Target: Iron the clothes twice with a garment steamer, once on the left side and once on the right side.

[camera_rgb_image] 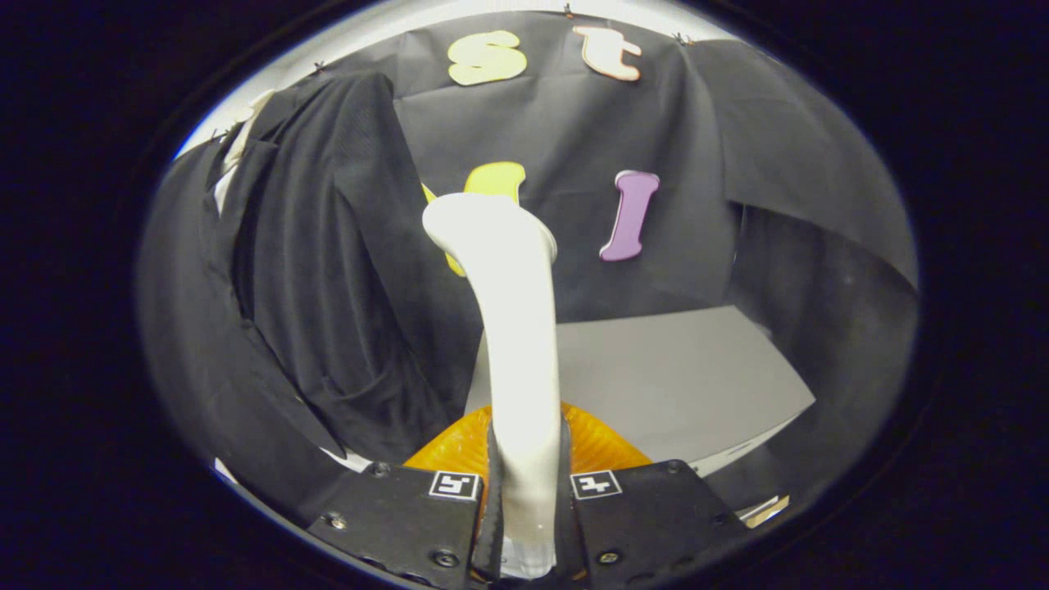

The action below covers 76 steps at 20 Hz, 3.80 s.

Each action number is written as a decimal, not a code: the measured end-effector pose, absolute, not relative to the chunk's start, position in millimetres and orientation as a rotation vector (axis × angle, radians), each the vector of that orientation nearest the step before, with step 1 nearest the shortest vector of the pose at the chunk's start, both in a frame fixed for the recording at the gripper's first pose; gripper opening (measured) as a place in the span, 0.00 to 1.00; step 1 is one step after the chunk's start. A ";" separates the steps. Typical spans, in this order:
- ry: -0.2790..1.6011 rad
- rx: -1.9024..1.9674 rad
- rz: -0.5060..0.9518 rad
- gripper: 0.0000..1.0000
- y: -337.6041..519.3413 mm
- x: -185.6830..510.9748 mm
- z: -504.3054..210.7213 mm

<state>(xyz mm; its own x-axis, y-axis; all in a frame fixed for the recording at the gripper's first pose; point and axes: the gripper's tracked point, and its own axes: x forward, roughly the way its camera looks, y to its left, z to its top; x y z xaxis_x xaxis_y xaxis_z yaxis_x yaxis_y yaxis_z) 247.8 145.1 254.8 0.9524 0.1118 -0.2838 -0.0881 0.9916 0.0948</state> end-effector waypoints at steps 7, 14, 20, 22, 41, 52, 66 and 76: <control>0.059 0.052 0.132 0.28 186.5 225.4 302.4; -0.168 0.070 0.178 0.27 227.2 195.4 345.4; -0.214 0.033 0.206 0.27 256.5 184.4 365.8; -0.251 0.008 0.176 0.27 259.7 185.7 377.6; -0.407 -0.083 0.096 0.27 295.2 234.7 416.3; -0.367 -0.153 0.058 0.27 299.3 240.5 397.9; -0.350 -0.208 0.174 0.27 280.8 244.0 360.3; -0.235 -0.192 0.081 0.27 272.8 235.8 299.8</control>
<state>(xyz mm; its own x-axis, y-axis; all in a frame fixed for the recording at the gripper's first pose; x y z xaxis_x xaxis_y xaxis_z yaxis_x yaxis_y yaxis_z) 235.8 272.8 299.8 0.9693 0.1022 0.2237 -0.0573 0.9784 -0.1986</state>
